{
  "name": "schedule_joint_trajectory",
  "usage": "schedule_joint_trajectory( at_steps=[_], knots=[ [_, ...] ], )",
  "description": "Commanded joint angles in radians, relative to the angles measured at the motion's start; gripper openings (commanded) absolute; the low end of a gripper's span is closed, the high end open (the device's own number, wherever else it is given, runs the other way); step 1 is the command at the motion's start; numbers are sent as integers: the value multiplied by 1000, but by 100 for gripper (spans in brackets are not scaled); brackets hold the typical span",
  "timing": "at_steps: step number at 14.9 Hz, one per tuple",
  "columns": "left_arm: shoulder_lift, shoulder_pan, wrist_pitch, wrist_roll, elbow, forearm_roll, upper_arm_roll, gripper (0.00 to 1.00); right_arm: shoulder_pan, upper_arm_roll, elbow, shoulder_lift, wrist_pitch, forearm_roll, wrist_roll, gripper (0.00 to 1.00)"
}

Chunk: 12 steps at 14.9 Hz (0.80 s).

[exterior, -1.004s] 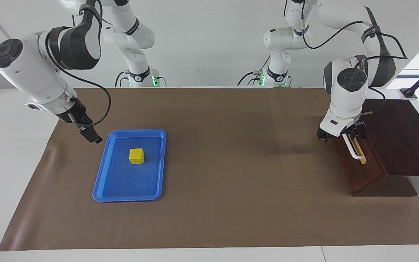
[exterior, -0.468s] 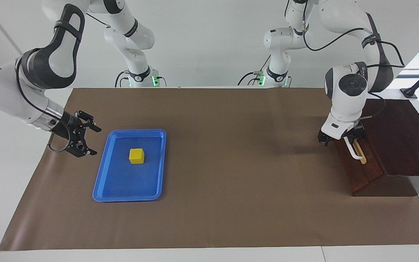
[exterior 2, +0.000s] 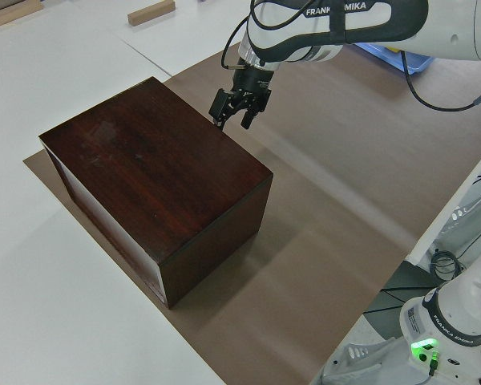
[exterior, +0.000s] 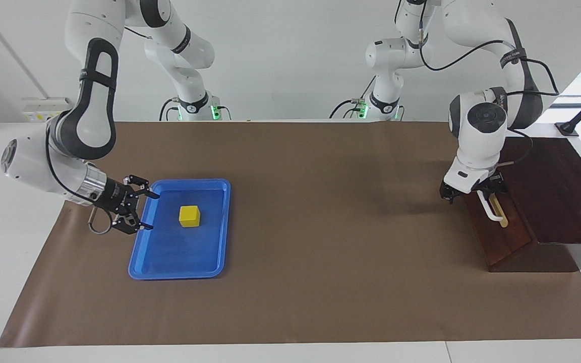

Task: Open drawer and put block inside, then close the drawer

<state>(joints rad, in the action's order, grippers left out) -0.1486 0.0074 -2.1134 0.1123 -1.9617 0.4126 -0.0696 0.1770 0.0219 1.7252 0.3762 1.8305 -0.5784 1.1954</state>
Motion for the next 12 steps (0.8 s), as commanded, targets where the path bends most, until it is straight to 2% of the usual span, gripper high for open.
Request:
schedule_joint_trajectory(
  at_steps=[1, 6, 8, 12],
  knots=[
    [-9, 11, -45, 29, -37, 20, -4, 100, 7, -7, 80, -20, 59, -58, -48, 100],
    [-11, 11, -11, 29, -23, 76, -1, 100, 3, -8, 177, -31, 125, -66, -132, 100],
    [-11, 8, 1, 29, -11, 86, -1, 100, -4, -8, 224, -43, 168, -130, -207, 100],
    [-12, 0, -6, 33, -14, 86, -3, 100, -11, -8, 226, -43, 188, -138, -215, 100]
  ],
)
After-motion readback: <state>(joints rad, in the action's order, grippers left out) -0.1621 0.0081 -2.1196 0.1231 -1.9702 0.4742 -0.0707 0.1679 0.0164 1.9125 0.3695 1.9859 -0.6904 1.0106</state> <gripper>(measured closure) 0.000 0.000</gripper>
